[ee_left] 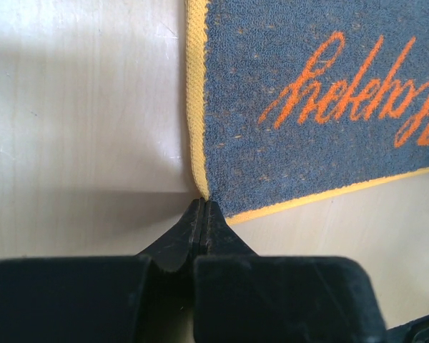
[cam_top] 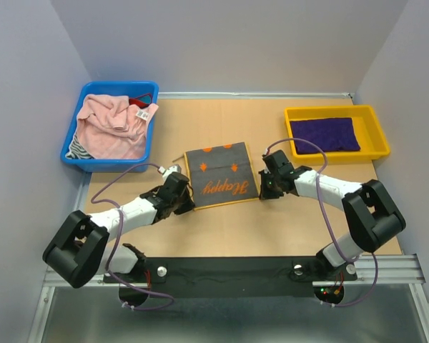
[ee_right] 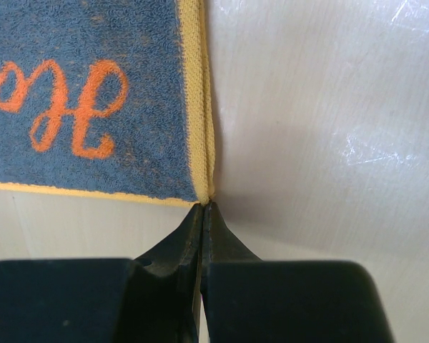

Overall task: Fold and stack the towels
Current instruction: Fold the towel

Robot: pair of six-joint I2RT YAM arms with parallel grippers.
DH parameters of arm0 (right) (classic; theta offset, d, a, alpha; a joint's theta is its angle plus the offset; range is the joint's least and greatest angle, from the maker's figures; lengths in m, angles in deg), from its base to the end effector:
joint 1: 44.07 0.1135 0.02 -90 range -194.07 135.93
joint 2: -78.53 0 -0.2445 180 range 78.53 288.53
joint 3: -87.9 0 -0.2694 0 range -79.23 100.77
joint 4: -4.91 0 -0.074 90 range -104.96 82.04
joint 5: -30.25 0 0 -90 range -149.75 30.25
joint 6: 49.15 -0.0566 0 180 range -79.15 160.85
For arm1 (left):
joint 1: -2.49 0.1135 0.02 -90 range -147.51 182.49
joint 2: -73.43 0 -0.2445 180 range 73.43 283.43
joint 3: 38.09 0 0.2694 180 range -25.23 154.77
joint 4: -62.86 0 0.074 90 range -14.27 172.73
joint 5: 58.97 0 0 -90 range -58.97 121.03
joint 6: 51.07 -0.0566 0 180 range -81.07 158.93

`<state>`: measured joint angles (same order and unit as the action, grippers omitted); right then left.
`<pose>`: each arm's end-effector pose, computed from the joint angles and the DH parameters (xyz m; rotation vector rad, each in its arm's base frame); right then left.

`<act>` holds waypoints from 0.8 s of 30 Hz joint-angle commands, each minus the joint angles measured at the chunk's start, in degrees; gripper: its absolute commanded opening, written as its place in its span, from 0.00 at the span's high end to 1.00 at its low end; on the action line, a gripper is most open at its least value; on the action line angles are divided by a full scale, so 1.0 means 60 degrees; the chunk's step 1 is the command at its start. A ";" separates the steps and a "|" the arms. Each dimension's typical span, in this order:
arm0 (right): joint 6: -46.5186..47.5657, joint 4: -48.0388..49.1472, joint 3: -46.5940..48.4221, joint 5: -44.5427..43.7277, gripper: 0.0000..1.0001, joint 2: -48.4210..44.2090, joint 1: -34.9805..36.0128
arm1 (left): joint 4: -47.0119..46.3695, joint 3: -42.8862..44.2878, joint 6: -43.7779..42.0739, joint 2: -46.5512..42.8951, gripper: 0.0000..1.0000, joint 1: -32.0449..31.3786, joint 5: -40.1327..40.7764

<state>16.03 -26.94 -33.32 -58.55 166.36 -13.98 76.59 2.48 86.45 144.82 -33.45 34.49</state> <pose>0.2674 0.1563 0.1129 -0.1305 2.6762 0.3455 0.2176 -0.1536 0.1156 -0.2768 2.4236 -0.6250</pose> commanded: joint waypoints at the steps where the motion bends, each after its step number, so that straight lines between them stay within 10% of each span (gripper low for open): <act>1: 0.0152 -0.0001 -0.0210 -0.0696 1.00 0.0112 -0.0005 | -0.0334 -0.0150 -0.0055 0.0171 0.98 -0.0015 0.0009; 12: 0.0313 -0.0029 0.0169 -0.0697 0.99 -0.0546 -0.0019 | 0.0805 0.0244 -0.0157 -0.1276 0.49 -0.0059 0.0520; 24: 0.0489 -0.0263 0.0361 -0.1251 0.91 -0.0518 -0.0019 | 0.0677 0.2515 -0.1153 0.0110 0.48 0.0145 0.1473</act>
<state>18.02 -27.35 -33.21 -61.59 164.79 -13.98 82.34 13.10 82.87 141.61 -33.34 40.64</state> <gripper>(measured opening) 0.039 0.523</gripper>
